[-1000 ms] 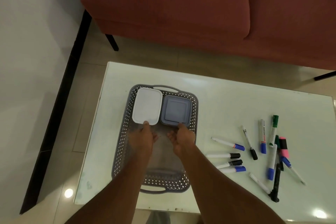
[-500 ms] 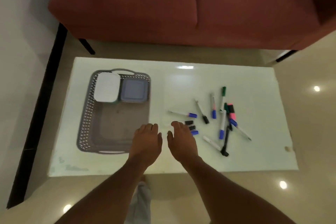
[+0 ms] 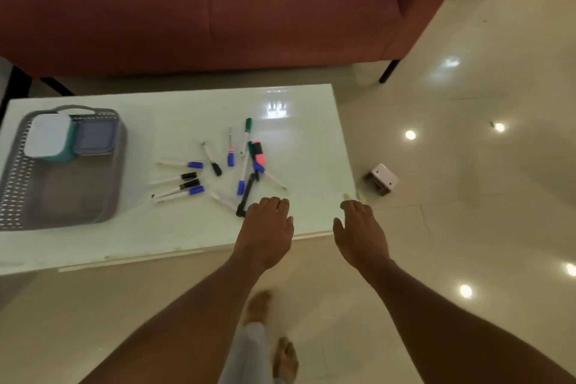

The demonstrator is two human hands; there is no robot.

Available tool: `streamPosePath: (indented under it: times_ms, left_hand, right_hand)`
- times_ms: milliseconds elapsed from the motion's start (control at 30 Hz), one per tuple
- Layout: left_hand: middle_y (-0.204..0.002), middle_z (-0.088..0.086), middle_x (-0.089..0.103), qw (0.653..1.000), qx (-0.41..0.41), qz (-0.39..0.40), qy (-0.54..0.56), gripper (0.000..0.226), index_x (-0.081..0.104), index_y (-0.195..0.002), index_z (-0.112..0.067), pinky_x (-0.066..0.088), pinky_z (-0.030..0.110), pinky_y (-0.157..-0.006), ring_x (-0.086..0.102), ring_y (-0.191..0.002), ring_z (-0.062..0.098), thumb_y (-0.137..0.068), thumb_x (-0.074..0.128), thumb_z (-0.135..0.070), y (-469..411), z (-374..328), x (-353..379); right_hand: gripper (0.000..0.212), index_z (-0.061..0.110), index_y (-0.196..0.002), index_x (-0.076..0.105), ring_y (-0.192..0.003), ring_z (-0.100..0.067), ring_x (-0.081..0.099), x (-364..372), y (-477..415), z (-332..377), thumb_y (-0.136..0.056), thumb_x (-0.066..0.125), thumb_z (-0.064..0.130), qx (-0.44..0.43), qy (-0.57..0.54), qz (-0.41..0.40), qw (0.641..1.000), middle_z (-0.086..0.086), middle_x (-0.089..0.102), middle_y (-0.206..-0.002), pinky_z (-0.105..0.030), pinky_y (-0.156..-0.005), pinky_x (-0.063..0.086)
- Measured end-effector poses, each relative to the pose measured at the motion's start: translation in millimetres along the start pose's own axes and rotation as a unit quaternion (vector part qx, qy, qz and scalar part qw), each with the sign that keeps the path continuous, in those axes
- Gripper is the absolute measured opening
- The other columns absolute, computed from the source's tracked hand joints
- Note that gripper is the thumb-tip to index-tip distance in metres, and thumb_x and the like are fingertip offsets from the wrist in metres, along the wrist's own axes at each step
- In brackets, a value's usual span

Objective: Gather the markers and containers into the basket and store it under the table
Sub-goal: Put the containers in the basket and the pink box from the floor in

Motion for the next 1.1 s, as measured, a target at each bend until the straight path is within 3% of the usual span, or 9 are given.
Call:
streamPosePath:
  times_ms: [267,400,700,900,1100]
  left_hand:
    - [-0.096,0.005,0.063,0.999,0.030,-0.011,0.002,0.044,0.060,-0.109,-0.010,0.049,0.040,-0.076,0.058,-0.088,0.026,-0.090,0.027,-0.033,-108,-102,47]
    - [-0.087,0.004,0.063,1.000,0.003,-0.006,0.025,0.034,0.062,-0.098,-0.011,0.050,0.038,-0.067,0.060,-0.080,0.025,-0.089,0.034,-0.029,-172,-144,89]
    - [-0.088,0.004,0.062,0.994,-0.057,0.057,0.079,0.016,0.060,-0.097,-0.014,0.050,0.039,-0.069,0.059,-0.083,0.025,-0.088,0.051,-0.024,-273,-222,172]
    - [-0.104,0.006,0.061,0.975,-0.182,0.062,0.110,0.024,0.057,-0.110,-0.012,0.047,0.039,-0.078,0.055,-0.097,0.026,-0.093,0.046,-0.024,-337,-242,258]
    - [-0.115,0.013,0.059,0.913,-0.365,0.068,0.171,0.034,0.052,-0.122,-0.006,0.048,0.041,-0.084,0.055,-0.106,0.030,-0.094,0.048,-0.025,-379,-257,396]
  right_hand:
    - [0.030,0.011,-0.122,0.052,-0.121,-0.023,0.046,-36,-68,-139,-0.095,0.051,0.023,0.046,0.012,0.016,0.999,-0.004,0.056,-0.126,-0.035,-0.086,0.046]
    - [0.032,0.014,-0.125,0.050,-0.122,-0.021,0.045,-34,-136,-196,-0.095,0.050,0.025,0.050,0.016,0.049,0.997,-0.002,0.055,-0.129,-0.034,-0.088,0.047]
    - [0.035,0.014,-0.128,0.048,-0.124,-0.022,0.044,-18,-255,-298,-0.095,0.050,0.025,0.029,0.026,0.115,0.993,-0.003,0.053,-0.131,-0.036,-0.088,0.047]
    - [0.035,0.013,-0.126,0.050,-0.119,-0.023,0.047,56,-332,-372,-0.093,0.052,0.024,-0.037,0.045,0.179,0.982,-0.004,0.055,-0.129,-0.034,-0.090,0.048]
    - [0.042,0.011,-0.129,0.047,-0.117,-0.025,0.049,162,-388,-452,-0.091,0.058,0.027,-0.107,0.059,0.223,0.967,-0.006,0.052,-0.131,-0.037,-0.090,0.052]
Point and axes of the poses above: each hand's wrist, its own y-axis away from the middle knuckle, its own x-axis out of the palm, z = x × y, the point moved 1 cm from there along -y, towards the middle knuckle
